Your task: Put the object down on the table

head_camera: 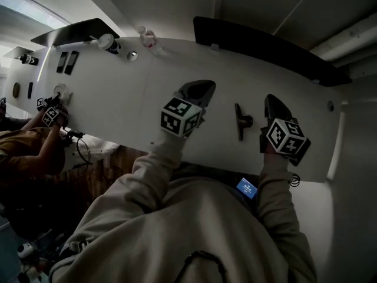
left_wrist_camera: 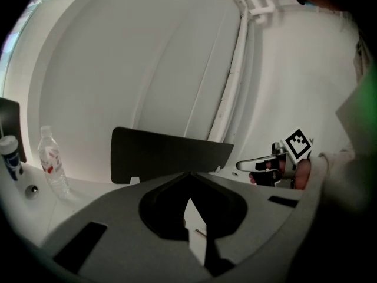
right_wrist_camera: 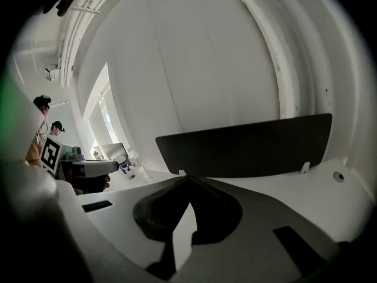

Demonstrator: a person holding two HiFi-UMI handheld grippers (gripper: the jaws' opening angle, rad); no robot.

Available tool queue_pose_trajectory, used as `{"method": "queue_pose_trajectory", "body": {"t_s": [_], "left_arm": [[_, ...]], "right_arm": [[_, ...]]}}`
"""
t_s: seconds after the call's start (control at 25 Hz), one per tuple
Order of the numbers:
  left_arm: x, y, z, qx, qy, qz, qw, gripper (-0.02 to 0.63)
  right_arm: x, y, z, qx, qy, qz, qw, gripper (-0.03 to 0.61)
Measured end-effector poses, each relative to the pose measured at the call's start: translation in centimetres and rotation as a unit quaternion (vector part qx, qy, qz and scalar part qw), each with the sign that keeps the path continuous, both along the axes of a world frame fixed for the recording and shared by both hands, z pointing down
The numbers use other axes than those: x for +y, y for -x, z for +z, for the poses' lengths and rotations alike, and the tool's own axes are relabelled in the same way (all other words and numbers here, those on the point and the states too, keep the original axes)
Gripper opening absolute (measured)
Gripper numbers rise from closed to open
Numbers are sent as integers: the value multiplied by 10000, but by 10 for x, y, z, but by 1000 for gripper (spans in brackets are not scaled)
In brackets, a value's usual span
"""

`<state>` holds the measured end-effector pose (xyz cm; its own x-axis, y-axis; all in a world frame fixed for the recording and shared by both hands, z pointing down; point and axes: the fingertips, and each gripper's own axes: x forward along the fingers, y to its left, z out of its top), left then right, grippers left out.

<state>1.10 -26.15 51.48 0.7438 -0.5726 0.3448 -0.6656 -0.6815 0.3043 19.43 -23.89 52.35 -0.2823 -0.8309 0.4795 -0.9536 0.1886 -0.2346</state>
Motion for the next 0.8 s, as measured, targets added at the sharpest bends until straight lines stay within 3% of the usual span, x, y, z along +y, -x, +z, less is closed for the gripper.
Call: {"method": "queue_pose_trajectory", "body": {"t_s": [0.8], "left_arm": [[-28, 13, -187, 289, -1414, -6, 9895, 3]], "right_arm": [[-24, 9, -200, 320, -1487, -134, 9883, 20]]}}
